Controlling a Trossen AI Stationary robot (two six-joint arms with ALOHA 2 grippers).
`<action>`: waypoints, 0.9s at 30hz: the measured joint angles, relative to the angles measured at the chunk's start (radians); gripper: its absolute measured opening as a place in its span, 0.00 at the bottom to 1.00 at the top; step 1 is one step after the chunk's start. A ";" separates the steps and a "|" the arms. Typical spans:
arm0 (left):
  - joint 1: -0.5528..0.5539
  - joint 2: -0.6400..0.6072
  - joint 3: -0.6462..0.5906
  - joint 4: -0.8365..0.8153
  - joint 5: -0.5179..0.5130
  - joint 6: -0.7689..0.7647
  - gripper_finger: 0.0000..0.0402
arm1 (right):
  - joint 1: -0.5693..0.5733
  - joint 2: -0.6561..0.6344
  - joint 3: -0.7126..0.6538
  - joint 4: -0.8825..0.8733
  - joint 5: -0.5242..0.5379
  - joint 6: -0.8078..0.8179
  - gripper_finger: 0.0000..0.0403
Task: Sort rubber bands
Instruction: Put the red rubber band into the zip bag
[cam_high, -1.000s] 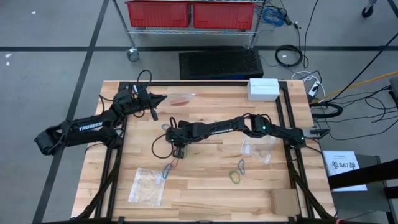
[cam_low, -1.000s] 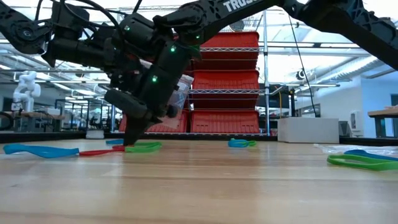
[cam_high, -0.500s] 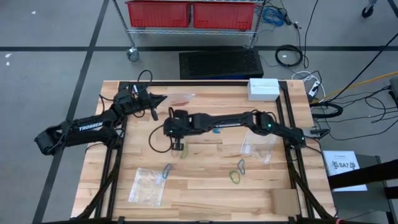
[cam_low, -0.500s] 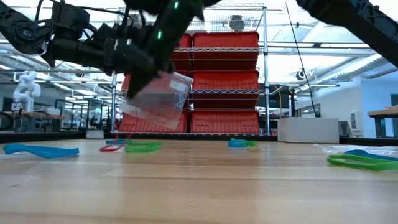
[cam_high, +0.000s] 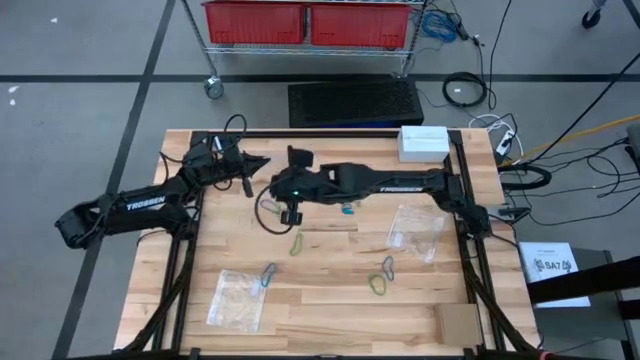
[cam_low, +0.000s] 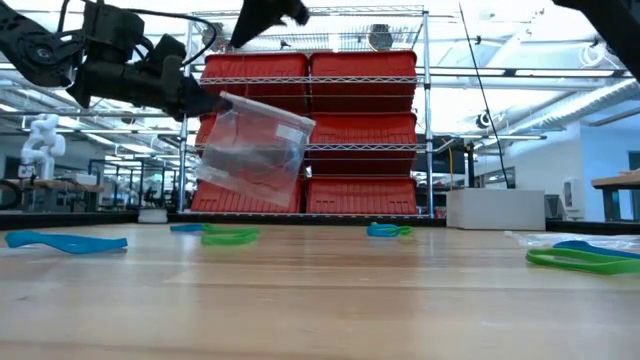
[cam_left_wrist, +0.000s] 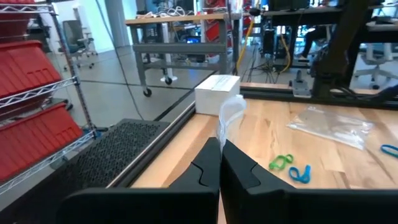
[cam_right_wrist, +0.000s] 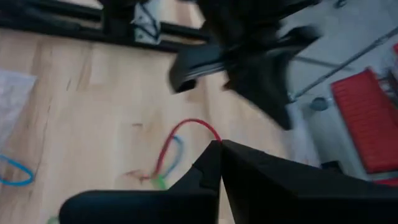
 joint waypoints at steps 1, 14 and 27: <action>-0.003 0.000 0.000 -0.001 0.001 0.000 0.00 | 0.000 -0.012 0.000 -0.001 0.017 -0.005 0.00; -0.053 0.000 0.000 -0.002 0.074 -0.001 0.00 | -0.010 -0.134 0.000 0.043 0.225 -0.085 0.00; -0.080 0.000 0.000 0.000 0.074 -0.001 0.00 | -0.028 -0.137 0.000 0.073 0.264 -0.122 0.00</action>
